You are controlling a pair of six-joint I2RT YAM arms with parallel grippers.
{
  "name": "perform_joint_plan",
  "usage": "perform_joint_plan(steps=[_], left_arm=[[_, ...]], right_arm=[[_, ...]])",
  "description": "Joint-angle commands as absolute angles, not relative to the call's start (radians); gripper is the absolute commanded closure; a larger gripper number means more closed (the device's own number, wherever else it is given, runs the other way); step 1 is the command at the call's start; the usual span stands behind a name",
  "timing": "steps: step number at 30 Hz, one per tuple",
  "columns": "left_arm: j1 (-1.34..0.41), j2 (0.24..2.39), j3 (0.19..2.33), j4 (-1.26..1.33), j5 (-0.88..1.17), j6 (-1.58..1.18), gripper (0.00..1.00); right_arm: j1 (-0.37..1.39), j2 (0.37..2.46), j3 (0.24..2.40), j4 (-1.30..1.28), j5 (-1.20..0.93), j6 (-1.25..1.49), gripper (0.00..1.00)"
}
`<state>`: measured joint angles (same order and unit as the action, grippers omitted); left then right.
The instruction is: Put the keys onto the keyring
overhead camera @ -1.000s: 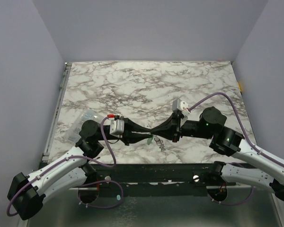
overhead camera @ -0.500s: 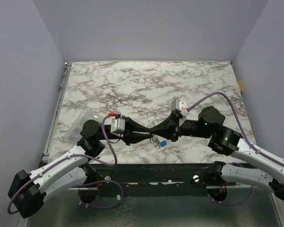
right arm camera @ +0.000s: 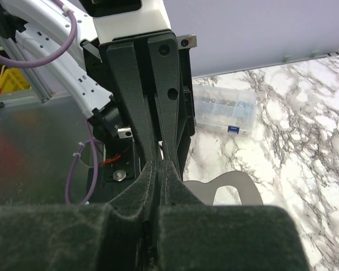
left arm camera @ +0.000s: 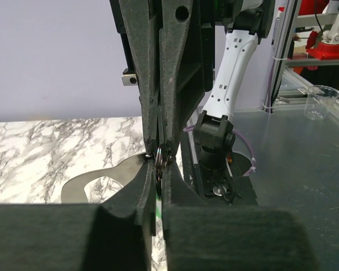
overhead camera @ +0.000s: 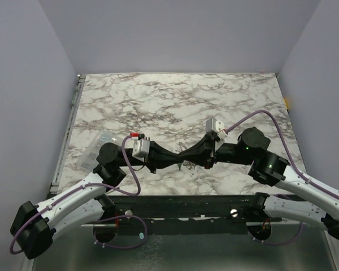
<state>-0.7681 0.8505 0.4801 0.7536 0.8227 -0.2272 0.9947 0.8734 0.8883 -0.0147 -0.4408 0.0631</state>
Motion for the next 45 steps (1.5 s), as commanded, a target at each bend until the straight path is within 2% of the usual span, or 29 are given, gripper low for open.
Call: perform_joint_plan(steps=[1,8,11,17,22,24,30,34,38,45], left_arm=[[-0.773,0.855,0.474,0.795,0.813,-0.265,1.00],[-0.772,0.855,0.460,0.816,0.792,-0.279,1.00],[-0.772,0.865,0.459,0.815,0.792,-0.276,1.00],[-0.772,0.871,0.462,0.768,0.790,-0.243,1.00],[-0.776,0.876,0.474,0.687,0.787,-0.204,1.00],[-0.785,0.888,0.482,0.648,0.789,-0.191,1.00],[-0.827,0.927,0.511,0.520,0.770,-0.124,1.00],[-0.836,0.940,0.521,0.493,0.759,-0.115,1.00],[-0.841,0.943,0.523,0.474,0.746,-0.100,1.00],[-0.849,0.943,0.528,0.450,0.733,-0.080,1.00]], right_arm=[[0.997,0.868,0.882,0.074,-0.482,0.077,0.99],[0.997,0.851,0.893,0.017,-0.437,0.054,0.99],[0.997,0.827,0.909,-0.051,-0.382,0.035,0.86],[0.997,0.838,1.010,-0.245,-0.308,-0.039,0.51],[0.997,0.890,1.140,-0.466,-0.322,-0.121,0.38],[0.997,0.935,1.212,-0.593,-0.344,-0.165,0.38],[0.997,1.090,1.386,-0.900,-0.343,-0.233,0.46],[0.997,1.128,1.393,-0.935,-0.349,-0.218,0.47],[0.997,1.165,1.389,-0.940,-0.381,-0.200,0.55],[0.998,1.216,1.373,-0.909,-0.408,-0.188,0.60]])
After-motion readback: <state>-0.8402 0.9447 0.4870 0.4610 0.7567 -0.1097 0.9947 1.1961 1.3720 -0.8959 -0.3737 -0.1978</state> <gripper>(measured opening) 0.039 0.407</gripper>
